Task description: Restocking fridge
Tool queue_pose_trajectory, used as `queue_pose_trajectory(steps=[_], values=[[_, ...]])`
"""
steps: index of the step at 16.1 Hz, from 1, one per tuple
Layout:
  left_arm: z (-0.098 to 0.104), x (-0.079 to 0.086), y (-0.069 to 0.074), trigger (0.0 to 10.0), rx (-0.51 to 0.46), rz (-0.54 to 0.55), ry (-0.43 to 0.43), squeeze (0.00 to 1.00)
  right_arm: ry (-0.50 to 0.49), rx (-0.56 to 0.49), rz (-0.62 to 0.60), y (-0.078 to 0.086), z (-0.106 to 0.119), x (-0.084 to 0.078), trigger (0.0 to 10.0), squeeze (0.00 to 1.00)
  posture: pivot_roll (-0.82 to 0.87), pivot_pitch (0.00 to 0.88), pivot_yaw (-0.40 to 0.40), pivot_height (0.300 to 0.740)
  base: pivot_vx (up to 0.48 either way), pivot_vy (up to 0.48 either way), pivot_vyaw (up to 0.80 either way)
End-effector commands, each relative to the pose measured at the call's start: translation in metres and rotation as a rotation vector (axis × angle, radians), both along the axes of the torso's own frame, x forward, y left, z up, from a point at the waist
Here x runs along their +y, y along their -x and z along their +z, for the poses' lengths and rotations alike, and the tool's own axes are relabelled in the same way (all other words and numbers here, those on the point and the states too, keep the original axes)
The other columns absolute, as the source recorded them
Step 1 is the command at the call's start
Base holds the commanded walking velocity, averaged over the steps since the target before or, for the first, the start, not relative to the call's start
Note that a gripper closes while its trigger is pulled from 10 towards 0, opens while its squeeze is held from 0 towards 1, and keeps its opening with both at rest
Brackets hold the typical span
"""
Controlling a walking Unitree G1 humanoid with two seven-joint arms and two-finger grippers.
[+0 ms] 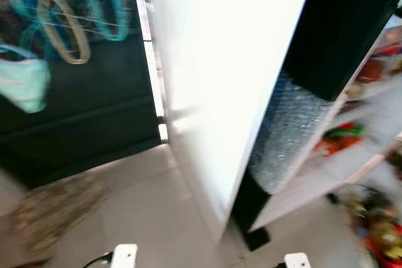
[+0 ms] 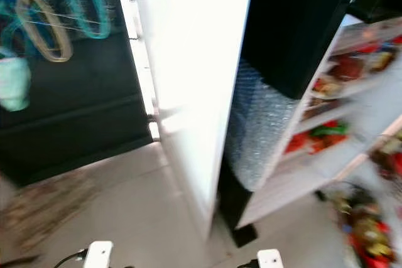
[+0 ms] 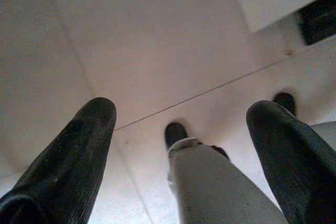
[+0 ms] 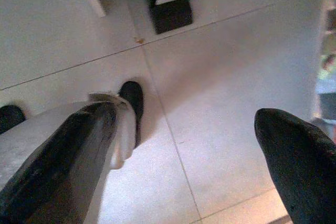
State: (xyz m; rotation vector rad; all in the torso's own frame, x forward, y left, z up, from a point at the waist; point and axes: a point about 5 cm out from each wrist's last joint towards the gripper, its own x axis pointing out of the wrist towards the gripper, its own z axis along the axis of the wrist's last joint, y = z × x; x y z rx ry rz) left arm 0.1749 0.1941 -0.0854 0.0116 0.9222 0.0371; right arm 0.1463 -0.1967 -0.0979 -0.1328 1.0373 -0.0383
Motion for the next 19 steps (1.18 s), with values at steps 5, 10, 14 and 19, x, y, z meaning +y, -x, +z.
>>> queue_pose_trajectory(steps=[5,10,14,19], values=[[-0.005,0.0025,0.0118,10.0,0.038,-0.009,-0.009,0.0,-0.006,0.019,0.0,0.0044,-0.0021,0.002,10.0,0.0,-0.01,0.03,0.012,0.74,0.0,0.0,-0.79],[-0.0048,0.0056,0.0121,10.0,0.042,-0.002,-0.028,0.0,-0.002,0.022,0.009,0.0044,-0.0021,0.0019,10.0,0.0,-0.01,0.04,0.011,0.74,0.0,0.0,-0.79],[-0.0046,0.0078,0.0124,10.0,0.042,0.016,-0.032,0.0,0.001,0.014,0.0,0.0039,-0.0017,0.001,10.0,0.0,-0.01,0.047,0.011,0.74,0.0,0.0,-0.39],[-0.0043,0.0081,0.0114,10.0,0.042,0.025,-0.034,0.0,0.004,0.009,-0.049,0.0051,-0.0015,-0.0033,10.0,0.0,-0.02,0.056,0.009,0.74,0.0,0.0,0.0]])
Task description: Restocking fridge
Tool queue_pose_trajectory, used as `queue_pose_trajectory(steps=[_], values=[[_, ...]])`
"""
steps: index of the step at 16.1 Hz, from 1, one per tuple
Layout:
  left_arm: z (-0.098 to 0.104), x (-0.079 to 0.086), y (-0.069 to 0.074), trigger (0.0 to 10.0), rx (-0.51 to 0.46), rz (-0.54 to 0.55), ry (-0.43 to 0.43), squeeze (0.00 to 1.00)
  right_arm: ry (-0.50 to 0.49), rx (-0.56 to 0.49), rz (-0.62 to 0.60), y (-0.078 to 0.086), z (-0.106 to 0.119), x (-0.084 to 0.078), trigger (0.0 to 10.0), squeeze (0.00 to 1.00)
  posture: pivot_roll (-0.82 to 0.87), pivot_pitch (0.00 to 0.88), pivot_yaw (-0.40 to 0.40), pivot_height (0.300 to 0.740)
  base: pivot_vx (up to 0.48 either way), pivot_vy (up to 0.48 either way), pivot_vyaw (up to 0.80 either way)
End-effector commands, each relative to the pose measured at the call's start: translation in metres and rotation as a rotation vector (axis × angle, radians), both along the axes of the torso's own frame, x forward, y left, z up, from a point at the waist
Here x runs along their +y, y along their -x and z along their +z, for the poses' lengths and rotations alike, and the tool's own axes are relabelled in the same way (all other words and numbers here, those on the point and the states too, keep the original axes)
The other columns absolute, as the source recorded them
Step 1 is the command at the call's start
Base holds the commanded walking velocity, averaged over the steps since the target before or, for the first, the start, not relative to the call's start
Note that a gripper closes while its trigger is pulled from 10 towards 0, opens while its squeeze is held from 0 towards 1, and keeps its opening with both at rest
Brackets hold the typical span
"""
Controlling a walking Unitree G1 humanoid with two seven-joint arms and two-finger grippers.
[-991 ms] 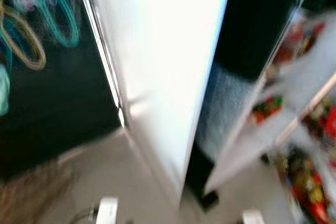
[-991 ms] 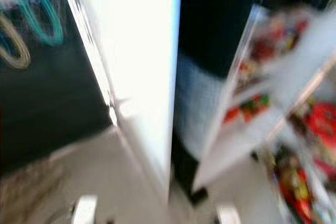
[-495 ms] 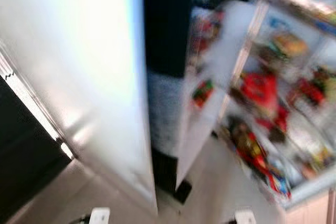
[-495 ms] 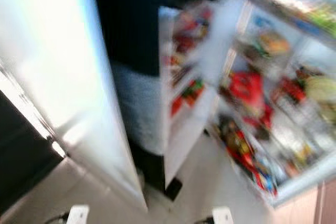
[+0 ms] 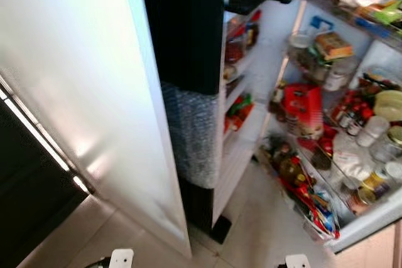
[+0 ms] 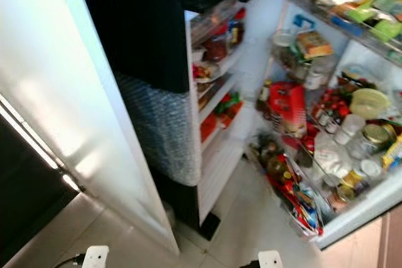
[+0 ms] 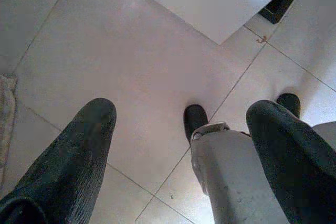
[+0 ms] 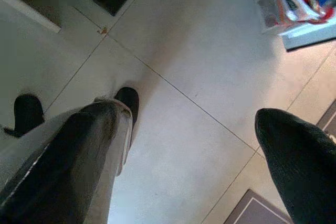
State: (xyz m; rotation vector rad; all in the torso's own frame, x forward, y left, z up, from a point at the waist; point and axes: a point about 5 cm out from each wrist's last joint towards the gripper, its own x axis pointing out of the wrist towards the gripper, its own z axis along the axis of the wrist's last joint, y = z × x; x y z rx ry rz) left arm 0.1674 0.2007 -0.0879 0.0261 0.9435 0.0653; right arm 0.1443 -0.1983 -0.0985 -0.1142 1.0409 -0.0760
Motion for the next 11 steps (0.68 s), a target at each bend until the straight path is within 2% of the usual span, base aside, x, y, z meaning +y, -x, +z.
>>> queue_pose_trajectory(steps=[1,3,6,8,9,11], values=[[-0.002,0.002,0.004,10.0,0.02,0.008,-0.011,0.0,0.005,0.002,-0.047,0.003,0.0,-0.005,10.0,0.0,-0.02,0.056,0.009,0.74,0.0,0.0,0.0],[-0.001,0.003,0.003,10.0,0.021,0.012,-0.015,0.0,0.066,-0.036,-0.173,0.001,0.004,-0.019,10.0,0.0,-0.03,0.058,0.008,0.74,0.0,0.0,0.0],[-0.001,0.006,0.004,10.0,0.02,0.019,-0.019,0.0,0.19,-0.14,-0.392,-0.007,0.017,-0.054,10.0,0.0,-0.03,0.06,0.007,0.74,0.0,0.0,0.0],[-0.001,0.007,0.005,10.0,0.024,0.018,-0.024,0.0,0.311,-0.223,-0.546,-0.009,0.031,-0.083,10.0,0.0,-0.04,0.06,0.008,0.74,0.0,0.0,0.0],[-0.002,0.008,0.006,10.0,0.026,0.018,-0.025,0.0,0.387,-0.256,-0.587,-0.008,0.038,-0.092,10.0,0.0,-0.04,0.058,0.008,0.74,0.0,0.0,0.0],[-0.002,0.008,0.006,10.0,0.027,0.017,-0.025,0.0,0.472,-0.309,-0.604,-0.012,0.046,-0.099,10.0,0.0,-0.04,0.054,0.008,0.74,0.0,0.0,0.0]])
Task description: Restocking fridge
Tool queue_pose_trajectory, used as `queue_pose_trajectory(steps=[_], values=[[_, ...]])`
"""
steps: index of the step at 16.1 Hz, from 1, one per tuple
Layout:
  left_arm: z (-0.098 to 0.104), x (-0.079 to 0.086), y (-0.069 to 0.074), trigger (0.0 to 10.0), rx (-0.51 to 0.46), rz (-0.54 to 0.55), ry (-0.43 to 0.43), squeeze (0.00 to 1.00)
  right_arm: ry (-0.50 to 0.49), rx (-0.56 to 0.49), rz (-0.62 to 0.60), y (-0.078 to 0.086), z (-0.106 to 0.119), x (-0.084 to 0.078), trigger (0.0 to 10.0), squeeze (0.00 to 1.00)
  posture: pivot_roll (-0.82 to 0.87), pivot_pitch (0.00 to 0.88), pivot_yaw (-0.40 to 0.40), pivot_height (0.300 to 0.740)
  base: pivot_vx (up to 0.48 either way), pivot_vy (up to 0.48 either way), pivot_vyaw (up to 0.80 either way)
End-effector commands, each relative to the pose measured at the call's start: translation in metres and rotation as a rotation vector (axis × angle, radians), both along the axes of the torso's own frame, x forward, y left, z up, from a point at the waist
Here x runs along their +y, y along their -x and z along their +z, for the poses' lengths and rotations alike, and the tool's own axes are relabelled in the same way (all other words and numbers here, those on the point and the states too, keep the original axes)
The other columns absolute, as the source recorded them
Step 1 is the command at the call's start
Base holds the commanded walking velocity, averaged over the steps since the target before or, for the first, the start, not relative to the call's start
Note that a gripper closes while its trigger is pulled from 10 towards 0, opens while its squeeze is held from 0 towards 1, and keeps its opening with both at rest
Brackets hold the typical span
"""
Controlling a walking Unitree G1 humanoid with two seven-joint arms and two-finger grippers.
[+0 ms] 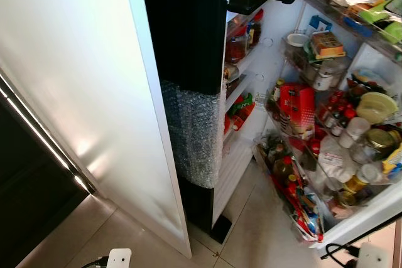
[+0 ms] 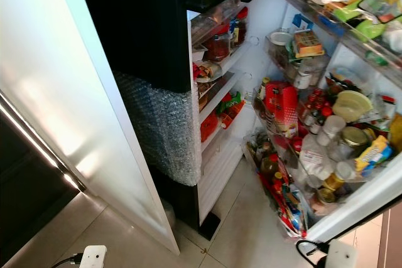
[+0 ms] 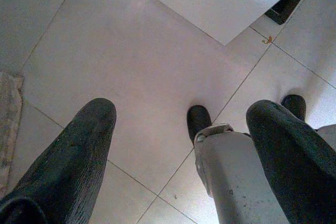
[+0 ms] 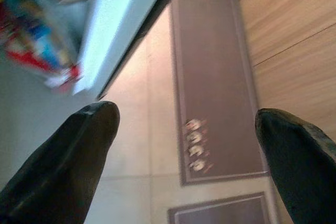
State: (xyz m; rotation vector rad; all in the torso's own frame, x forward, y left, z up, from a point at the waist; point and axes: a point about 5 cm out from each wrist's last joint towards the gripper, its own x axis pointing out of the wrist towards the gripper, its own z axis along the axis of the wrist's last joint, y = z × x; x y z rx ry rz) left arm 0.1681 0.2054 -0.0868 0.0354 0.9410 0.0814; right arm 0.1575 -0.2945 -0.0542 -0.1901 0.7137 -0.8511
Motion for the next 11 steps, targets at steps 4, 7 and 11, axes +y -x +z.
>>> queue_pose_trajectory(steps=[4,7,11], values=[[-0.001,0.005,0.004,10.0,0.018,0.006,-0.013,0.0,0.078,-0.12,-0.05,-0.013,0.016,-0.005,10.0,0.0,-0.04,0.038,0.015,0.74,0.0,0.0,0.0],[0.0,0.005,0.002,10.0,0.013,0.004,-0.017,0.0,0.125,-0.201,-0.109,-0.019,0.027,-0.009,10.0,0.0,-0.04,0.026,0.02,0.74,0.0,0.0,0.0],[0.0,0.005,0.002,10.0,0.014,0.0,-0.019,0.0,0.155,-0.265,-0.204,-0.016,0.035,-0.012,10.0,0.0,-0.05,0.013,0.023,0.74,0.0,0.0,0.0]])
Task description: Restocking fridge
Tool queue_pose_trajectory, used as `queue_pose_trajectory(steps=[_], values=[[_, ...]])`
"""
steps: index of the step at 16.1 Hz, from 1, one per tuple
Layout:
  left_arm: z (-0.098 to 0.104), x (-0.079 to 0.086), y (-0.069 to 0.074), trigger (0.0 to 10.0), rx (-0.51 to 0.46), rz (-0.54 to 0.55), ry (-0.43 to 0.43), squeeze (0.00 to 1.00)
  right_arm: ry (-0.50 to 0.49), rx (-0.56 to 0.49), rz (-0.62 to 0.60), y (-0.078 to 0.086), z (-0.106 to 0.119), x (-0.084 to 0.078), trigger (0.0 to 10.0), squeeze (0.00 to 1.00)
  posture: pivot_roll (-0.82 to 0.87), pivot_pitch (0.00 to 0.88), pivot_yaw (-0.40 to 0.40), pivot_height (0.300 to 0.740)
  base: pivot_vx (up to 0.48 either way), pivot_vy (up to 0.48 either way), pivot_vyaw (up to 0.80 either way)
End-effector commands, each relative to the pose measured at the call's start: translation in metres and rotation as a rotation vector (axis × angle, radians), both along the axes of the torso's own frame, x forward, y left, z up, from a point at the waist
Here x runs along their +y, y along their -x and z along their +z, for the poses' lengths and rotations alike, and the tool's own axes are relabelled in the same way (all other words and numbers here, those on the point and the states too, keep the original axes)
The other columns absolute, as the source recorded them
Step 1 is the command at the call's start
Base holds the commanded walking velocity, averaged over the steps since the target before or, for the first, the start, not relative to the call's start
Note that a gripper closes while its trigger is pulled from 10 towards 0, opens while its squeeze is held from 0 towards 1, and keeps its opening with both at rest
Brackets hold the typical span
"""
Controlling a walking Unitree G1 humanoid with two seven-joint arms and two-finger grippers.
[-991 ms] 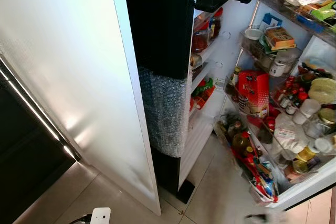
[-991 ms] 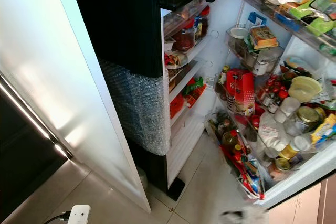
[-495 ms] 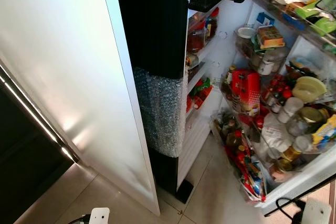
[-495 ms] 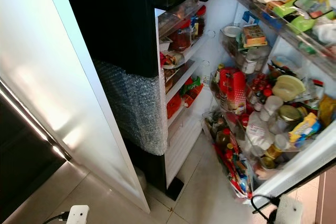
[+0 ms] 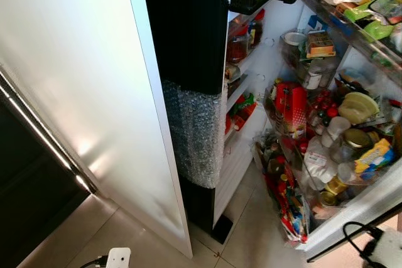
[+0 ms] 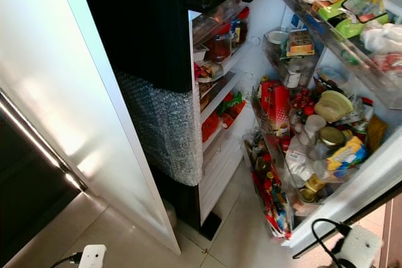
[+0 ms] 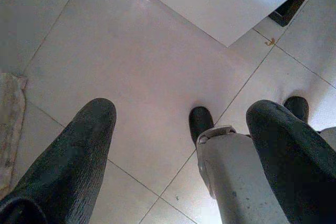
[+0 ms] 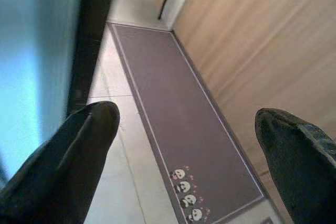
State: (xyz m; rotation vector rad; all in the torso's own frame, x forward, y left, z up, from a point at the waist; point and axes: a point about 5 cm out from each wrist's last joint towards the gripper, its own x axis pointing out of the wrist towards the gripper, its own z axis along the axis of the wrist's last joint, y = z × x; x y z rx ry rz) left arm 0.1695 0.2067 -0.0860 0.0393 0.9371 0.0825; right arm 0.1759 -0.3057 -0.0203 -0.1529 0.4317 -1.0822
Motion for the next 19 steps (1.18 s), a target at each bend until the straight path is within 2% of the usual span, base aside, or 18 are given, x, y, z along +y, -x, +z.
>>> queue_pose_trajectory(steps=[1,3,5,11,15,17,19], values=[[-0.003,0.002,0.006,10.0,0.025,-0.003,-0.014,0.0,0.009,-0.031,-0.063,0.008,0.002,-0.003,10.0,0.0,-0.05,0.001,0.022,0.74,0.0,0.0,0.0],[-0.006,0.0,0.014,10.0,0.046,-0.004,-0.013,0.0,0.029,-0.043,-0.099,0.019,0.004,-0.004,10.0,0.0,-0.05,0.0,0.023,0.74,0.0,0.0,0.0],[-0.007,0.001,0.016,10.0,0.052,-0.004,-0.015,0.0,0.039,-0.056,-0.097,0.019,0.007,-0.005,10.0,0.0,-0.05,0.0,0.024,0.74,0.0,0.0,0.0],[-0.006,0.002,0.014,10.0,0.049,-0.006,-0.017,0.0,0.102,-0.114,0.003,-0.003,0.026,-0.003,10.0,0.0,-0.05,0.006,0.02,0.74,0.0,0.0,0.0],[-0.005,0.002,0.011,10.0,0.047,-0.002,-0.016,0.0,0.108,-0.117,0.036,-0.008,0.029,0.002,10.0,0.0,-0.04,0.018,0.019,0.74,0.0,0.0,0.0],[-0.004,0.001,0.009,10.0,0.045,-0.001,-0.021,0.0,0.093,-0.126,0.059,-0.012,0.029,0.005,10.0,0.0,-0.04,0.026,0.023,0.74,0.0,0.0,0.0],[-0.003,0.002,0.006,10.0,0.037,0.0,-0.023,0.0,0.05,-0.16,0.154,-0.026,0.031,0.011,10.0,0.0,-0.04,0.03,0.024,0.74,0.0,0.0,0.0]])
